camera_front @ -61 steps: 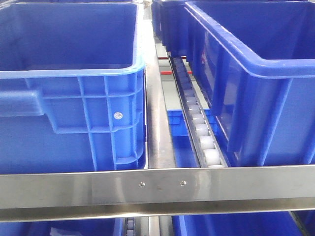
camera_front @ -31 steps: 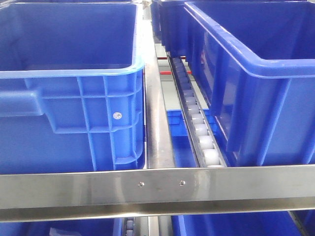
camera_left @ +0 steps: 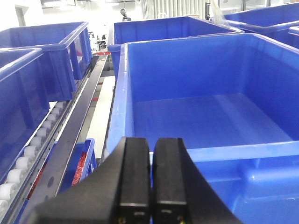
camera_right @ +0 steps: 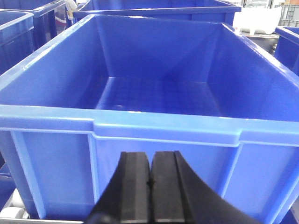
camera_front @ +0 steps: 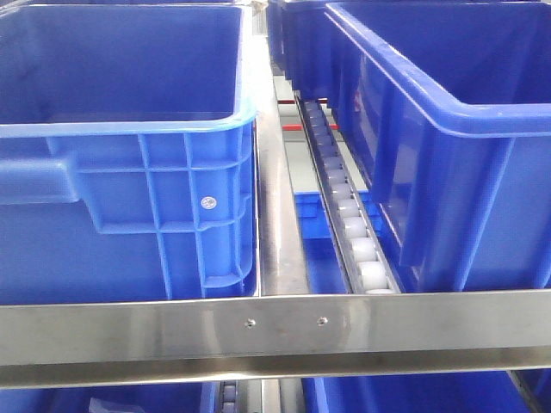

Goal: Pick red cube and place on left shelf

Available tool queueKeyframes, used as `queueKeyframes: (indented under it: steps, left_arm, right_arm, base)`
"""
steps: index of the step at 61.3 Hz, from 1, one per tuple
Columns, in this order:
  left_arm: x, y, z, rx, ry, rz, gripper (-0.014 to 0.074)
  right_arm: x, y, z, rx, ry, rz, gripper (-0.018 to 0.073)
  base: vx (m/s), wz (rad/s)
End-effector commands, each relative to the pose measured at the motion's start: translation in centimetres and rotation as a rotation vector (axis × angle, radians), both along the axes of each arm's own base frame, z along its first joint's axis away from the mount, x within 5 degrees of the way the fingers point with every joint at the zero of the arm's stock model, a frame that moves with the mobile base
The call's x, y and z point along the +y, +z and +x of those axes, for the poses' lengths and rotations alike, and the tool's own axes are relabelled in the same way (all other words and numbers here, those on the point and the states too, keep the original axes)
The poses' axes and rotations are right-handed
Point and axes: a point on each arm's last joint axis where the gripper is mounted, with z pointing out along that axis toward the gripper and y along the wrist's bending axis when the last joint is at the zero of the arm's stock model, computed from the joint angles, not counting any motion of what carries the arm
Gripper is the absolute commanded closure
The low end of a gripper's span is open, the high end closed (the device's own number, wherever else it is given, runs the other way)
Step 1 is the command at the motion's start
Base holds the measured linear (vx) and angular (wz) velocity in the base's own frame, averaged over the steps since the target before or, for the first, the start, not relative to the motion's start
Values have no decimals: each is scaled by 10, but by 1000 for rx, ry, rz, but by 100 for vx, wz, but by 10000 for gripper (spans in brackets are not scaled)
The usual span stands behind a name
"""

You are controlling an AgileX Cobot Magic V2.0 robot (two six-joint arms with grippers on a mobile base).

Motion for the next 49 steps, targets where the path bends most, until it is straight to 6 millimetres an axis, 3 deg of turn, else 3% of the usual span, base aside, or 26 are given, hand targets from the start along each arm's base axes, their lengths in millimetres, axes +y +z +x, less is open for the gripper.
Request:
queueKeyframes:
  steps: [1, 49]
  left_arm:
    - [0, 0, 1, -53, 3, -9, 491]
    - [0, 0, 1, -53, 3, -9, 491]
  right_arm:
    - [1, 17, -4, -137, 6, 4, 501]
    - [0, 16, -4, -121, 3, 37, 501]
  base:
    - [0, 0]
    - [0, 0]
